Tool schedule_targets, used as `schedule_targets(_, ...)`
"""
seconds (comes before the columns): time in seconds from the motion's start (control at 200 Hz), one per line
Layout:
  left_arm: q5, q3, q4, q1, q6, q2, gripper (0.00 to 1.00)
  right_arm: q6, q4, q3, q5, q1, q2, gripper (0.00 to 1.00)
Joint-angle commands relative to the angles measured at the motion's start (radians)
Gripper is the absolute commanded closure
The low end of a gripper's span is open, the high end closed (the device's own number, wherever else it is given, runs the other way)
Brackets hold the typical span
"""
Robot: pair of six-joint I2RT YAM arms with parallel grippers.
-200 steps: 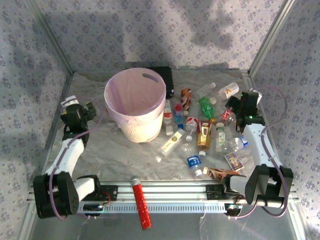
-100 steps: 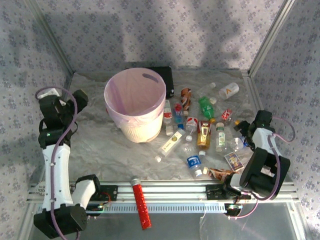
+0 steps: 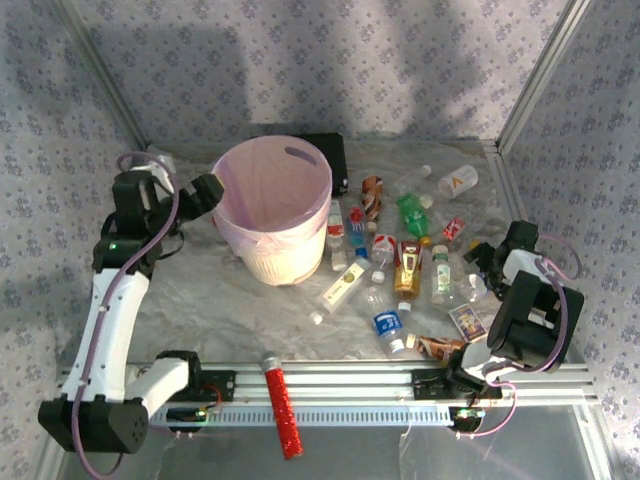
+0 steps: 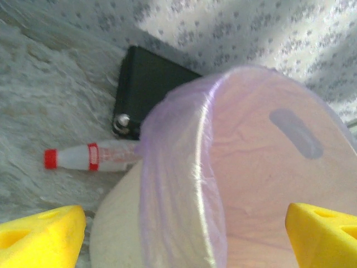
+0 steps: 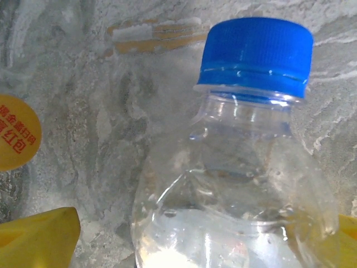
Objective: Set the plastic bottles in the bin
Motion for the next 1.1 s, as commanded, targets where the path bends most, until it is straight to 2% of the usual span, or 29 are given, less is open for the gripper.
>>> schedule_targets(0.0,0.027,0.027,0.016,-0.044,-0.014,0.014,0.09,0.008,0.006,0.006,-0.013,0.024,0.03,0.08)
schedule_targets(0.115,0.005,0.023,0.017,-0.079,-0.015,0.033,0.12,0.005,0.004,0.0,-0.018,0.035,0.036,0.16)
schedule_targets(0.325,-0.018,0.004,0.024,-0.085,-0.012,0.04,0.18,-0.006,-0.027,0.002,-0.008,0.044,-0.009,0.3)
schedule_targets(0.69,-0.024,-0.013,0.034,-0.091,-0.002,0.067,0.27,-0.014,-0.171,0.096,-0.034,0.091,-0.223,0.36)
schedule_targets(0.865,-0.026,-0.015,0.038,-0.096,0.009,0.085,0.29,0.006,-0.23,0.229,-0.018,0.191,-0.321,0.37)
schedule_targets(1.094,-0.022,-0.02,0.041,-0.103,0.018,0.099,0.32,0.007,-0.306,0.466,-0.004,0.384,-0.322,0.37)
